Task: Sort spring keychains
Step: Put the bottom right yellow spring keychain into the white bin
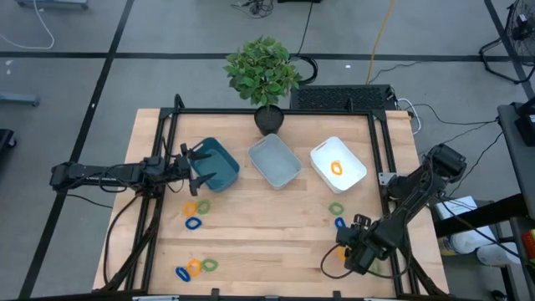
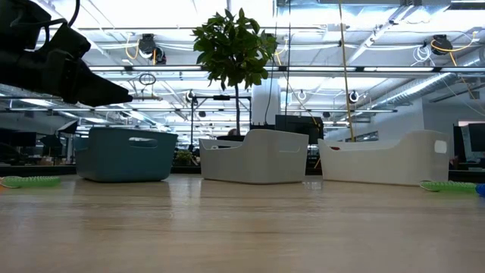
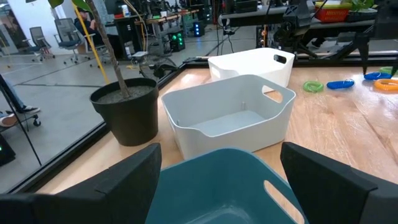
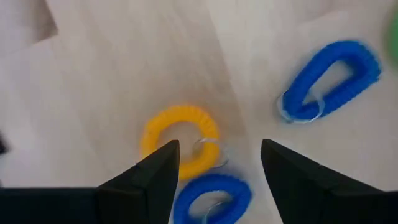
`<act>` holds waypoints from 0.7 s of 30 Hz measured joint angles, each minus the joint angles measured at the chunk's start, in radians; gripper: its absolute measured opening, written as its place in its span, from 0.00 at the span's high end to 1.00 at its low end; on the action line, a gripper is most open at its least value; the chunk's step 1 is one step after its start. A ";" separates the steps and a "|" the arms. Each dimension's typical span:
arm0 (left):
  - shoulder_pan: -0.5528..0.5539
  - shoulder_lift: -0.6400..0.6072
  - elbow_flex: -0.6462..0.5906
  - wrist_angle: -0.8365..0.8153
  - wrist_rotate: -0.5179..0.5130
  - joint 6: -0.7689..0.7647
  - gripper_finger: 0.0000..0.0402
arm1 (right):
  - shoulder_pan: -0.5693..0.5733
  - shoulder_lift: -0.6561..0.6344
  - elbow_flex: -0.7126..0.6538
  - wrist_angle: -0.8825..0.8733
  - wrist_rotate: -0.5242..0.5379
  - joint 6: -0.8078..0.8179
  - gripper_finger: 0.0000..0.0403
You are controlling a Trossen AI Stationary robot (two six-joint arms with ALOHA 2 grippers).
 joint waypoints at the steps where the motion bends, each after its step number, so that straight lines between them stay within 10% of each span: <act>1: 0.000 0.000 0.000 0.000 0.000 0.000 0.16 | -0.005 0.004 0.000 -0.001 -0.001 -0.002 0.47; 21: 0.000 0.000 0.000 0.000 0.000 0.000 0.17 | -0.033 0.121 0.005 0.040 -0.032 -0.088 0.49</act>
